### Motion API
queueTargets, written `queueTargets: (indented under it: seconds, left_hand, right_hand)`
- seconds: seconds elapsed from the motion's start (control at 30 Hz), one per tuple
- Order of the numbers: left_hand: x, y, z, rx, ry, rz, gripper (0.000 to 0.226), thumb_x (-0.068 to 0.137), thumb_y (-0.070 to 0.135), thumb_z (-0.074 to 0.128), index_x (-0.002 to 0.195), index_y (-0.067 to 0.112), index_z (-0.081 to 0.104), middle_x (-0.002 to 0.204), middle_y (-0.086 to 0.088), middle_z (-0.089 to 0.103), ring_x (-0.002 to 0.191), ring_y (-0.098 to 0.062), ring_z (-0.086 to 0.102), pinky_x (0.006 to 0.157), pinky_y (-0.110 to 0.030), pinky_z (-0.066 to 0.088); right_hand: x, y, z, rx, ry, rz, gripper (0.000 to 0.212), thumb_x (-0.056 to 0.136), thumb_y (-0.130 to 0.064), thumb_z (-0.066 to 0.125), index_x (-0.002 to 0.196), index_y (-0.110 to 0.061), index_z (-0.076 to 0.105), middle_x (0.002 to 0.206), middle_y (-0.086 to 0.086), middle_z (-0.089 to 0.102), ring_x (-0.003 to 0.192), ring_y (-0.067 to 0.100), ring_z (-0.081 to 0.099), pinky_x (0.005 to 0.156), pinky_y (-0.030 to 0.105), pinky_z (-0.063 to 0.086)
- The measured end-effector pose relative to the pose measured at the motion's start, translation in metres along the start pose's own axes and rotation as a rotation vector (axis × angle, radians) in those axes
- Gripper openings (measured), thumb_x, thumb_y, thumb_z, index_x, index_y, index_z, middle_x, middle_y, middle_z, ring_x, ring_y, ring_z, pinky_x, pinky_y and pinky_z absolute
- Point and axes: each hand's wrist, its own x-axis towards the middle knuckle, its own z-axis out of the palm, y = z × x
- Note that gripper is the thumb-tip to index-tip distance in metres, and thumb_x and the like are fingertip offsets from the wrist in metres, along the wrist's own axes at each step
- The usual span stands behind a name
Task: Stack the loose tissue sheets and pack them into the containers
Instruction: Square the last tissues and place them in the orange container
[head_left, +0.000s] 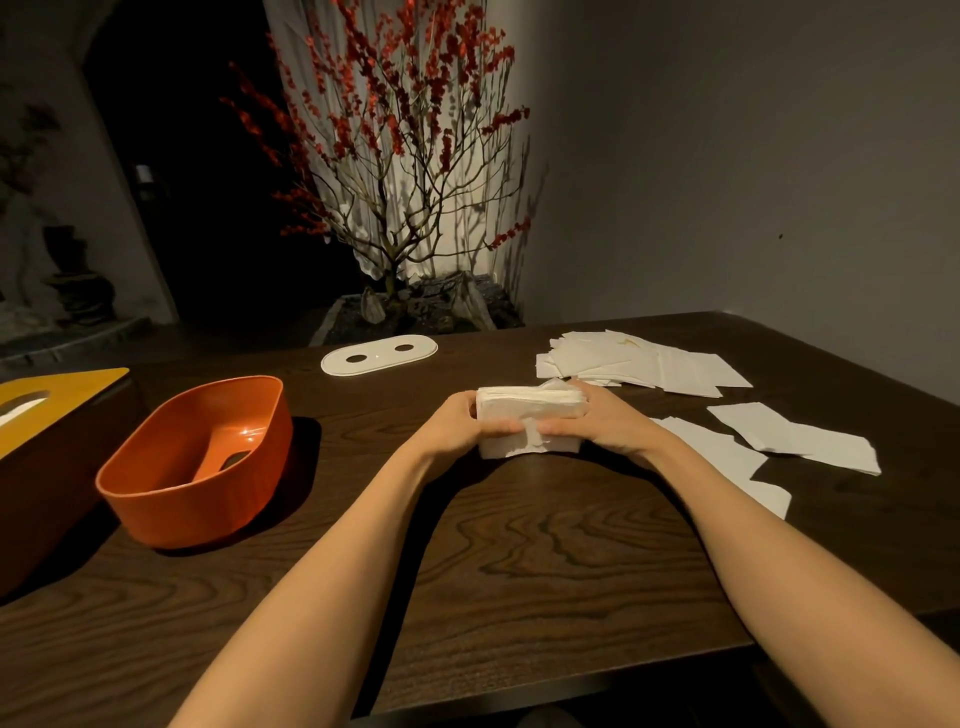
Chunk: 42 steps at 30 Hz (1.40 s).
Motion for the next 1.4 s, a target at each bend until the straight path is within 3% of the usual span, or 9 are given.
queueTargets:
  seconds: [0.1, 0.2, 0.4, 0.5, 0.67, 0.77, 1.0, 1.23, 1.4]
  left_hand:
    - [-0.003, 0.005, -0.002, -0.066, -0.018, -0.017, 0.023, 0.085, 0.015, 0.071, 0.107, 0.02, 0.067, 0.099, -0.001, 0.073, 0.087, -0.013, 0.066, 0.075, -0.023, 0.054]
    - [-0.008, 0.014, -0.009, -0.039, -0.022, -0.04, 0.021, 0.086, 0.016, 0.07, 0.108, 0.018, 0.068, 0.102, -0.006, 0.073, 0.092, -0.02, 0.067, 0.087, -0.033, 0.053]
    - [-0.027, 0.041, -0.038, -0.044, 0.037, -0.103, 0.022, 0.089, 0.018, 0.067, 0.11, 0.009, 0.066, 0.102, -0.008, 0.072, 0.084, -0.018, 0.067, 0.076, -0.027, 0.056]
    - [-0.044, 0.052, -0.052, -0.061, 0.107, -0.165, 0.011, 0.092, 0.023, 0.064, 0.092, 0.012, 0.061, 0.084, -0.004, 0.065, 0.073, -0.014, 0.062, 0.062, -0.023, 0.052]
    - [-0.074, 0.054, -0.085, -0.096, 0.189, -0.25, 0.063, 0.079, 0.037, 0.077, 0.125, 0.002, 0.053, 0.112, -0.019, 0.064, 0.097, -0.032, 0.065, 0.084, -0.043, 0.056]
    - [-0.093, 0.054, -0.109, -0.09, 0.243, -0.245, 0.059, 0.083, 0.033, 0.073, 0.125, -0.002, 0.052, 0.111, -0.017, 0.061, 0.089, -0.026, 0.065, 0.063, -0.032, 0.059]
    - [-0.132, 0.048, -0.16, -0.111, 0.302, -0.262, 0.041, 0.09, 0.021, 0.066, 0.117, -0.007, 0.055, 0.099, -0.015, 0.063, 0.079, -0.02, 0.065, 0.061, -0.027, 0.059]
    - [-0.148, 0.034, -0.21, 0.047, 0.364, -0.409, 0.03, 0.09, 0.016, 0.065, 0.113, -0.001, 0.057, 0.11, -0.014, 0.064, 0.094, -0.022, 0.063, 0.07, -0.027, 0.052]
    - [-0.147, 0.028, -0.239, 0.232, 0.325, -0.449, 0.016, 0.094, 0.007, 0.058, 0.11, 0.004, 0.059, 0.112, -0.013, 0.061, 0.094, -0.02, 0.059, 0.073, -0.027, 0.05]
  right_hand:
    - [-0.001, -0.009, 0.001, -0.039, -0.02, -0.025, 0.031, 0.086, -0.027, 0.069, 0.115, -0.03, 0.058, 0.111, -0.002, 0.065, 0.101, 0.01, 0.061, 0.08, 0.016, 0.048]
    - [0.001, -0.022, 0.003, -0.042, -0.054, -0.035, 0.022, 0.088, -0.029, 0.067, 0.108, -0.034, 0.058, 0.114, 0.011, 0.064, 0.096, 0.016, 0.059, 0.077, 0.022, 0.047]
    - [0.008, -0.054, 0.012, -0.015, -0.031, 0.027, 0.045, 0.094, -0.042, 0.054, 0.135, -0.021, 0.05, 0.123, -0.004, 0.059, 0.102, 0.006, 0.056, 0.079, 0.017, 0.043]
    - [0.016, -0.071, 0.022, -0.026, -0.005, 0.088, 0.057, 0.095, -0.05, 0.047, 0.141, -0.016, 0.044, 0.14, 0.004, 0.049, 0.116, 0.018, 0.05, 0.097, 0.031, 0.041]
    - [0.028, -0.1, 0.051, -0.025, -0.058, 0.131, 0.079, 0.088, -0.065, 0.047, 0.148, -0.017, 0.032, 0.151, 0.003, 0.037, 0.13, 0.026, 0.042, 0.109, 0.047, 0.037]
    - [0.032, -0.121, 0.074, -0.02, -0.07, 0.127, 0.066, 0.097, -0.053, 0.039, 0.148, -0.011, 0.032, 0.148, 0.003, 0.039, 0.13, 0.026, 0.043, 0.109, 0.044, 0.038]
    - [0.048, -0.162, 0.124, -0.083, -0.107, 0.05, 0.06, 0.102, -0.046, 0.034, 0.145, -0.005, 0.034, 0.127, 0.001, 0.054, 0.111, 0.019, 0.053, 0.09, 0.028, 0.04]
    - [0.076, -0.187, 0.167, -0.265, -0.192, -0.099, 0.05, 0.1, -0.046, 0.039, 0.11, -0.003, 0.061, 0.09, 0.004, 0.061, 0.076, 0.013, 0.052, 0.072, 0.027, 0.04]
    - [0.095, -0.2, 0.184, -0.347, -0.26, -0.134, 0.049, 0.099, -0.038, 0.047, 0.059, -0.012, 0.046, 0.066, 0.002, 0.047, 0.059, 0.013, 0.038, 0.062, 0.027, 0.03]
